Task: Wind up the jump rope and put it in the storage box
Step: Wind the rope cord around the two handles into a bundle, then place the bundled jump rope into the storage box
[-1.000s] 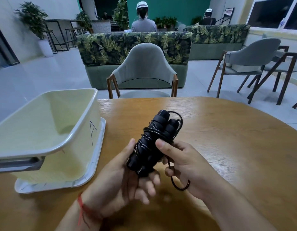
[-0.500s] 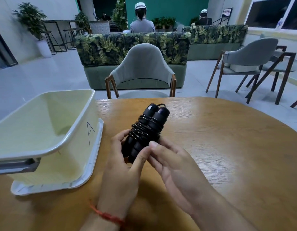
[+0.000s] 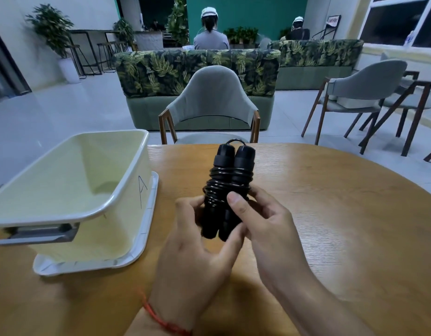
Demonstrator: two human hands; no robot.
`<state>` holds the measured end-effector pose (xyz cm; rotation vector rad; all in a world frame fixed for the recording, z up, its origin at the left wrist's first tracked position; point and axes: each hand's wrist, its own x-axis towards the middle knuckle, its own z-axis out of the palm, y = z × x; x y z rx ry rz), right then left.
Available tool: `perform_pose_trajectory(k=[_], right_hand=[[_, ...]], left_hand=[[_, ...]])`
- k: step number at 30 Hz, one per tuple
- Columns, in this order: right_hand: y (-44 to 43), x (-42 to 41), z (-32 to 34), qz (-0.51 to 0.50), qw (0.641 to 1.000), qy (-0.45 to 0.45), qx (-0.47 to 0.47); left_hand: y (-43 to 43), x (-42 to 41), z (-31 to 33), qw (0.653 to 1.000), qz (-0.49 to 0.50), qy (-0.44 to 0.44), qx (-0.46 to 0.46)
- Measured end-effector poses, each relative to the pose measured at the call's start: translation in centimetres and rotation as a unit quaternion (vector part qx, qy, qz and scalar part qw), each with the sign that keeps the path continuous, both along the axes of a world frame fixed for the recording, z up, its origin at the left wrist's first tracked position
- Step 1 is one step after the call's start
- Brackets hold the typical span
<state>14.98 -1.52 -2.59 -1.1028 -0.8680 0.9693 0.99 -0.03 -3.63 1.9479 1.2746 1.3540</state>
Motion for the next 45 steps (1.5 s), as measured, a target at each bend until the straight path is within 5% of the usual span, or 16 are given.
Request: perform_pose_trajectory(k=[5,9,15,20,23,26,28,31,33,35,37,39,42,45], right_hand=[[-0.5,-0.4,3.0,0.066,0.996,-0.037,0.043],[0.2,-2.5,7.6,0.122,0.981,-0.116,0.093],[6.1,-8.8,14.0,0.15,0.94,-0.286,0.114],[13.1,-15.2,17.6,0.187,0.802,-0.566,0.019],[17.4,-18.6,16.6,0.196,0.677,-0.704,-0.083],[20.8,-20.8,14.2,0.227,0.594,-0.757,-0.151],[22.4,-21.4,12.5,0.259,0.584,-0.75,-0.173],[23.7,-20.9,11.1,0.315,0.646,-0.661,-0.218],[24.2,-20.7,10.6,0.353,0.64,-0.638,-0.243],[24.7,-21.1,10.2,0.364,0.563,-0.705,-0.23],[25.1,-22.0,9.3,0.349,0.45,-0.802,-0.183],[26.2,-22.3,7.8,0.302,0.383,-0.861,-0.146],[27.4,-21.7,6.6,0.231,0.382,-0.889,-0.101],[26.2,-21.4,7.7,0.158,0.443,-0.882,-0.034]], left_hand=[[-0.7,-3.2,3.6,0.995,-0.027,-0.101,-0.007],[-1.5,-6.4,7.4,0.994,-0.053,-0.081,0.047],[-0.2,-14.7,9.6,0.993,0.078,-0.063,0.069],[3.2,-20.6,8.1,0.966,0.254,-0.04,0.005],[4.4,-22.4,7.0,0.963,0.259,-0.02,-0.072],[4.9,-22.9,6.2,0.964,0.233,-0.04,-0.12],[5.1,-22.9,5.9,0.963,0.223,-0.052,-0.142],[5.4,-22.9,5.8,0.963,0.222,-0.053,-0.144],[5.4,-22.9,5.7,0.963,0.223,-0.051,-0.142],[5.4,-22.9,5.6,0.964,0.22,-0.053,-0.14],[5.5,-23.0,5.4,0.964,0.221,-0.052,-0.139],[5.6,-23.0,5.3,0.964,0.223,-0.05,-0.138],[5.7,-22.9,5.1,0.963,0.228,-0.047,-0.138],[5.9,-23.0,4.8,0.963,0.227,-0.057,-0.135]])
